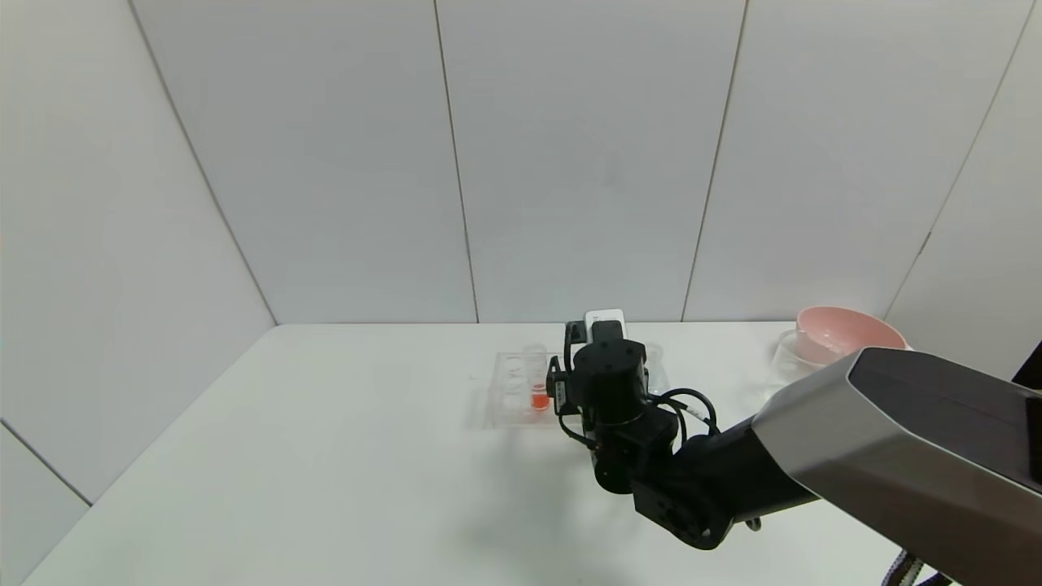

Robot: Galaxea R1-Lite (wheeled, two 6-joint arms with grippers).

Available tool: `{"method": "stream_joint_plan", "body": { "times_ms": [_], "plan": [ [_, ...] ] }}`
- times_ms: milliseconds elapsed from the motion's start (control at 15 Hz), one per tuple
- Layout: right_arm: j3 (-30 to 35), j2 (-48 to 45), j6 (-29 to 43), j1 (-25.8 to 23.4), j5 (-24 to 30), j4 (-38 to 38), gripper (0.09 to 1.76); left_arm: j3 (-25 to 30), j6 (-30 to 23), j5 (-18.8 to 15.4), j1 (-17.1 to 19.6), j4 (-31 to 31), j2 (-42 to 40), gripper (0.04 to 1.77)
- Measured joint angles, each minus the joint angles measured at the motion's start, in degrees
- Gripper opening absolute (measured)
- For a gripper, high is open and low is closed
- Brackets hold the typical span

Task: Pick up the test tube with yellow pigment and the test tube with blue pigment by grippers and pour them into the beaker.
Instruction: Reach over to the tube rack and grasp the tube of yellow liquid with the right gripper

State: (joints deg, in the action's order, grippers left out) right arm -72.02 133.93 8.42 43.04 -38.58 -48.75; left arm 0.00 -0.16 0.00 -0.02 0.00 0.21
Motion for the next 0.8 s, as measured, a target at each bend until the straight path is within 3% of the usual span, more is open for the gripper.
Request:
{"method": "stream_joint_plan", "body": {
  "times_ms": [200,400,467,800],
  "plan": [
    [-0.33,0.28,0.02,-0.44,0.0,-0.51,1.03,0.0,0.02,0.0,0.0,0.0,0.0,1.76],
    [-0.39,0.28,0.02,-0.6,0.0,-0.51,0.74,0.0,0.0,0.0,0.0,0.0,0.0,1.76],
    [-0.38,0.23,0.05,-0.6,0.0,-0.49,0.51,0.0,0.0,0.0,0.0,0.0,0.0,1.76],
    [0.04,-0.07,-0.17,-0.57,-0.06,-0.51,0.51,0.0,0.02,0.0,0.0,0.0,0.0,1.76]
  ]
}}
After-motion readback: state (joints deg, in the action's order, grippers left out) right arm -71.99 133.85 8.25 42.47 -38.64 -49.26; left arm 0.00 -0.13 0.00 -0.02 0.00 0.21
